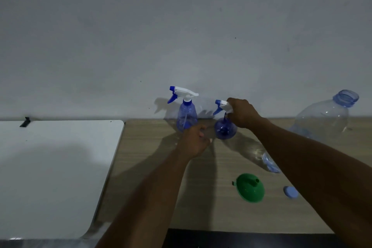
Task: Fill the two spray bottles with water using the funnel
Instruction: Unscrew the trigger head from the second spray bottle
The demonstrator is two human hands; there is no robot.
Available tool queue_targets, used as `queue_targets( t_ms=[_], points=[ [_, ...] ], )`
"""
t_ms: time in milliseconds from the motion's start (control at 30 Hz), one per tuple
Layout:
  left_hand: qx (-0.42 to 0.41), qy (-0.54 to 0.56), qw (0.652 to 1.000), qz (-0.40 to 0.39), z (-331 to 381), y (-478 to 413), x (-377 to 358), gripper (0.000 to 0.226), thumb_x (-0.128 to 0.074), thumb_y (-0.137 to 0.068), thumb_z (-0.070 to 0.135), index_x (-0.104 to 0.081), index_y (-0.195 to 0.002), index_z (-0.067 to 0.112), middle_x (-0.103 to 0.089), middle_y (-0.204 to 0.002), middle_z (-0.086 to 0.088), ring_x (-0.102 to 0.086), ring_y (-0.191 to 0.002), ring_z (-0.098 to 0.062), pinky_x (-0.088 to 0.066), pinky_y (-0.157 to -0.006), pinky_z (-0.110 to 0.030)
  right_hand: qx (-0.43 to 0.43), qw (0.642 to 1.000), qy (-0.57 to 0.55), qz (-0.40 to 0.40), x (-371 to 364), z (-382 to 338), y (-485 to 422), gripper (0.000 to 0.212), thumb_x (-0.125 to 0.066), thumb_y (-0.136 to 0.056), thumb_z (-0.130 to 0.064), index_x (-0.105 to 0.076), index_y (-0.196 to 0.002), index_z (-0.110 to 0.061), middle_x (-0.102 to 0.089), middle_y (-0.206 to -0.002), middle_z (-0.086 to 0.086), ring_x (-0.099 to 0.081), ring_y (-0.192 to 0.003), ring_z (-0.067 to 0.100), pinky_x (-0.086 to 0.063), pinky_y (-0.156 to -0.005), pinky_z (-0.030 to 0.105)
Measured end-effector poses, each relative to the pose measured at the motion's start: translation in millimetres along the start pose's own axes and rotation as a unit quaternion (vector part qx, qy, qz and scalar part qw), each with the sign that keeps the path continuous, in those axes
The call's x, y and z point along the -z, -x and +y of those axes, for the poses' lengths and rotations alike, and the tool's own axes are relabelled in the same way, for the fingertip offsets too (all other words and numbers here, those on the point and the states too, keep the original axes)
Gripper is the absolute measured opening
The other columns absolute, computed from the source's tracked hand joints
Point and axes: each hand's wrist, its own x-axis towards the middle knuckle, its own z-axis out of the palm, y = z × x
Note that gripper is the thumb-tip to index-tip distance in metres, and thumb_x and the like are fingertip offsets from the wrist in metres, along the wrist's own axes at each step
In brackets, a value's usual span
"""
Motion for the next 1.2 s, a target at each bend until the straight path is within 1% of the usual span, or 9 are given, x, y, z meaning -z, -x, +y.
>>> queue_targets(
  t_ms=[67, 133, 200, 300, 400, 667, 833, 1067, 1200],
  points=[
    [-0.024, -0.033, 0.999, -0.027, 7.9, 4.2, 0.1, 0.043, -0.071, -0.089, 0.013, -0.057, -0.130, 0.009, -0.061, -0.109, 0.000, -0.060, -0.102, -0.017, -0.046, -0.087, -0.025, 0.007, 1.000, -0.006, -0.006, 4.8, 0.4, 6.5, 0.038, -0.074, -0.085, -0.021, -0.058, -0.119, -0.016, -0.066, -0.115, 0.009, -0.061, -0.099, 0.026, -0.045, -0.078, 0.033],
    [-0.049, -0.050, 0.996, -0.052, 19.1, 10.2, 1.4, 0.039, -0.070, -0.090, 0.012, -0.058, -0.126, 0.004, -0.064, -0.115, -0.009, -0.061, -0.106, -0.023, -0.050, -0.093, -0.036, 0.015, 1.000, -0.017, -0.009, 10.7, -1.9, 15.6, 0.042, -0.075, -0.084, -0.024, -0.057, -0.121, -0.015, -0.065, -0.116, 0.009, -0.058, -0.096, 0.023, -0.044, -0.078, 0.032],
    [-0.046, -0.057, 0.996, -0.055, 28.9, 13.2, 0.3, 0.045, -0.073, -0.086, 0.028, -0.059, -0.123, 0.005, -0.066, -0.116, -0.012, -0.063, -0.106, -0.027, -0.053, -0.094, -0.044, 0.026, 0.999, -0.025, -0.009, 16.0, -8.1, 26.5, 0.045, -0.076, -0.084, -0.025, -0.057, -0.124, -0.014, -0.064, -0.118, 0.008, -0.057, -0.098, 0.022, -0.045, -0.080, 0.032],
    [-0.061, -0.085, 0.994, -0.016, 26.0, 14.3, -9.9, 0.066, -0.062, -0.067, 0.064, -0.059, -0.116, 0.019, -0.067, -0.104, 0.003, -0.063, -0.094, -0.012, -0.055, -0.087, -0.035, 0.047, 0.999, -0.026, -0.006, 20.2, -20.1, 46.4, 0.045, -0.075, -0.084, -0.025, -0.057, -0.124, -0.014, -0.064, -0.119, 0.007, -0.060, -0.102, 0.024, -0.044, -0.082, 0.031],
    [-0.060, -0.059, 0.996, 0.019, 18.3, 29.3, -18.2, 0.069, -0.081, -0.065, 0.045, -0.056, -0.127, 0.027, -0.065, -0.114, 0.006, -0.062, -0.102, -0.011, -0.051, -0.083, -0.027, 0.098, 0.995, -0.021, -0.002, 17.9, -30.5, 70.4, 0.035, -0.074, -0.083, -0.026, -0.060, -0.112, -0.013, -0.067, -0.110, 0.009, -0.061, -0.096, 0.028, -0.041, -0.075, 0.030],
    [-0.007, 0.002, 0.999, 0.046, -40.1, 73.6, -42.6, 0.033, -0.072, -0.062, 0.031, -0.064, -0.093, 0.031, -0.071, -0.085, 0.004, -0.069, -0.082, -0.022, -0.056, -0.073, -0.043, 0.142, 0.990, -0.018, -0.018, -24.9, -52.7, 129.3, 0.034, -0.071, -0.084, -0.029, -0.060, -0.112, -0.014, -0.067, -0.107, 0.009, -0.061, -0.096, 0.031, -0.043, -0.075, 0.033],
    [0.016, 0.000, 0.999, 0.043, -44.5, 99.6, -41.9, 0.029, -0.078, -0.074, 0.015, -0.071, -0.099, 0.025, -0.074, -0.093, 0.000, -0.068, -0.088, -0.019, -0.054, -0.079, -0.036, 0.176, 0.983, -0.045, -0.008, -53.6, -56.9, 151.5, 0.026, -0.066, -0.085, -0.018, -0.055, -0.106, -0.008, -0.058, -0.101, 0.011, -0.055, -0.086, 0.030, -0.039, -0.069, 0.034],
    [0.032, -0.023, 0.998, 0.052, -52.3, 94.7, -43.9, 0.026, -0.072, -0.078, 0.007, -0.073, -0.103, 0.015, -0.075, -0.100, -0.005, -0.069, -0.095, -0.023, -0.054, -0.087, -0.039, 0.170, 0.984, -0.037, 0.043, -66.9, -53.6, 160.0, 0.039, -0.070, -0.086, -0.025, -0.049, -0.116, -0.012, -0.052, -0.103, 0.008, -0.053, -0.082, 0.025, -0.044, -0.066, 0.032],
    [0.023, -0.027, 0.999, 0.036, -54.6, 91.9, -41.1, 0.034, -0.077, -0.079, 0.015, -0.073, -0.112, 0.021, -0.074, -0.107, -0.003, -0.068, -0.099, -0.020, -0.051, -0.089, -0.032, 0.172, 0.981, -0.076, 0.046, -69.6, -55.7, 159.7, 0.034, -0.067, -0.087, -0.021, -0.049, -0.112, -0.009, -0.050, -0.102, 0.009, -0.051, -0.081, 0.026, -0.047, -0.067, 0.038]
  ],
)
